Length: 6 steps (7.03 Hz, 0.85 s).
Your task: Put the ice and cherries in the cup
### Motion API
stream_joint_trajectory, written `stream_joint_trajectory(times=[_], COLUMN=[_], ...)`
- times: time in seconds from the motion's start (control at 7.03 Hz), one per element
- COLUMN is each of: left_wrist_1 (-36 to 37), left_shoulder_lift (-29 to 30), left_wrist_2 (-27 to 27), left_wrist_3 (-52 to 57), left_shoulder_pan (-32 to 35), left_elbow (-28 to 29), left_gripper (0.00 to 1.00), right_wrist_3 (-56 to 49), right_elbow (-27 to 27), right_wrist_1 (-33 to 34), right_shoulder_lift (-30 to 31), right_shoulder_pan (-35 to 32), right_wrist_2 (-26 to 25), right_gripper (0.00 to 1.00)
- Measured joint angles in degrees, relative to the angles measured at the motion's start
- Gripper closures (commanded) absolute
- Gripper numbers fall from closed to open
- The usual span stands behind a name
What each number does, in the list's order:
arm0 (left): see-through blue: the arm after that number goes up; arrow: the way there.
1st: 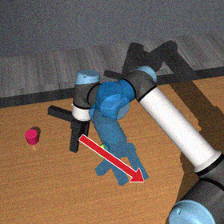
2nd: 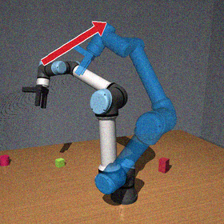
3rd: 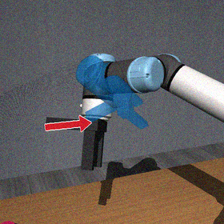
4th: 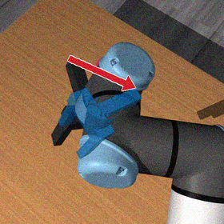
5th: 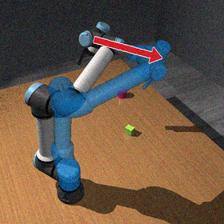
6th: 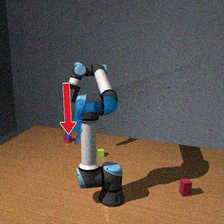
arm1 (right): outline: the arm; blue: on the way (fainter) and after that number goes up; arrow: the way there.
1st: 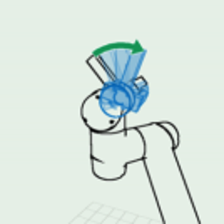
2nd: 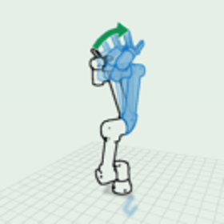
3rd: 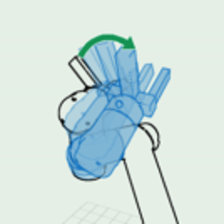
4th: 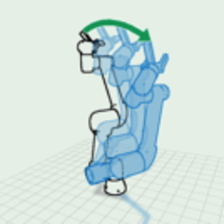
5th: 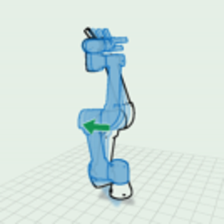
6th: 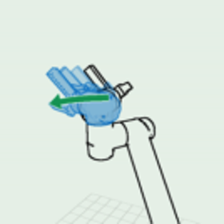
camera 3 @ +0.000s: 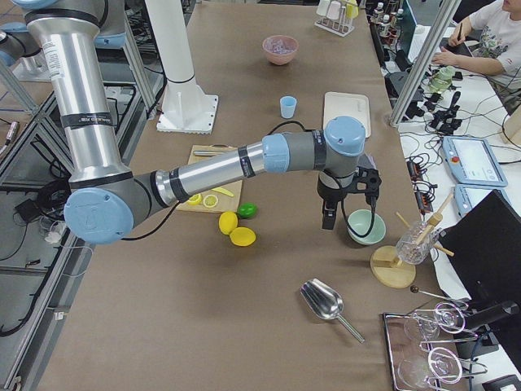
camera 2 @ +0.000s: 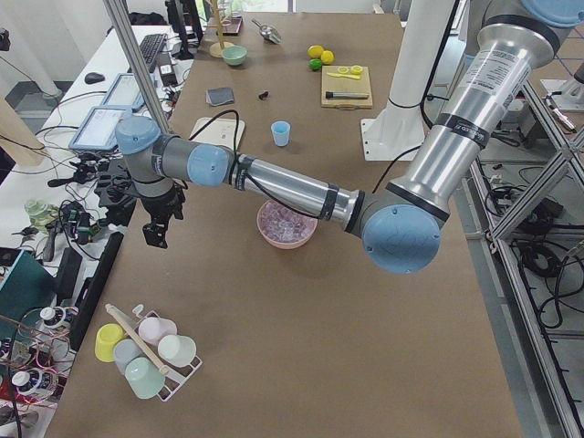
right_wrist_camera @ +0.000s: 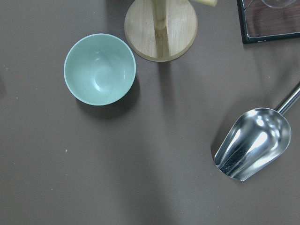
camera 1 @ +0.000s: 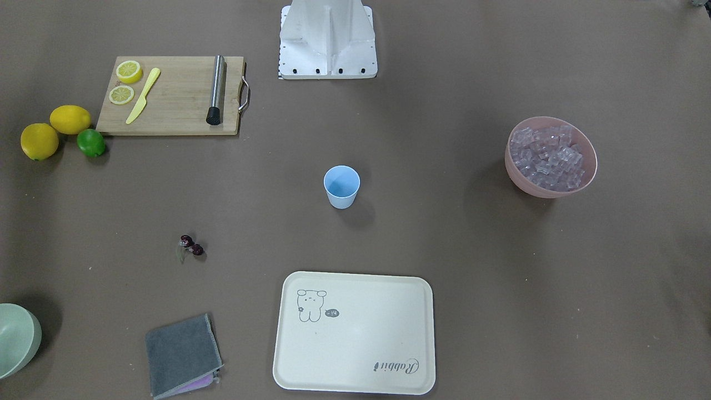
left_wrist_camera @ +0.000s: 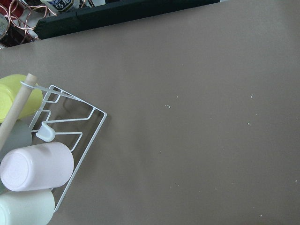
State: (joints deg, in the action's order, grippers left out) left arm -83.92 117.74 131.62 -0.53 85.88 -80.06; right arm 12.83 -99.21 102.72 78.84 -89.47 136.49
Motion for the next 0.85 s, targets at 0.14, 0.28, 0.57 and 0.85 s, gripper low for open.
stream_joint_trajectory(times=[0.14,0.28,0.57,0.85], left_wrist_1=[-0.11,-0.26,-0.24,-0.68], left_shoulder_lift=[-0.03,0.25,2.09,2.75], left_wrist_2=[0.05,0.09,-0.01,0.08], left_wrist_3=[0.02,-0.03,-0.36,-0.21], left_shoulder_pan=[-0.07,-0.12,-0.21,-0.17], left_elbow=[-0.03,-0.2,-0.45,-0.75], left_gripper=[0.02,0.02,0.02,0.02], right_wrist_3=[0.0,0.0,0.0,0.0], right_elbow=[-0.02,-0.01,-0.01,-0.09], right_wrist_1=[0.02,0.01,-0.07,-0.25], right_shoulder_lift=[0.0,0.0,-0.05,-0.08], right_shoulder_pan=[-0.03,-0.09,-0.22,-0.26], right_wrist_2=[-0.14,-0.29,-0.36,-0.35], right_gripper=[0.0,0.0,0.0,0.0])
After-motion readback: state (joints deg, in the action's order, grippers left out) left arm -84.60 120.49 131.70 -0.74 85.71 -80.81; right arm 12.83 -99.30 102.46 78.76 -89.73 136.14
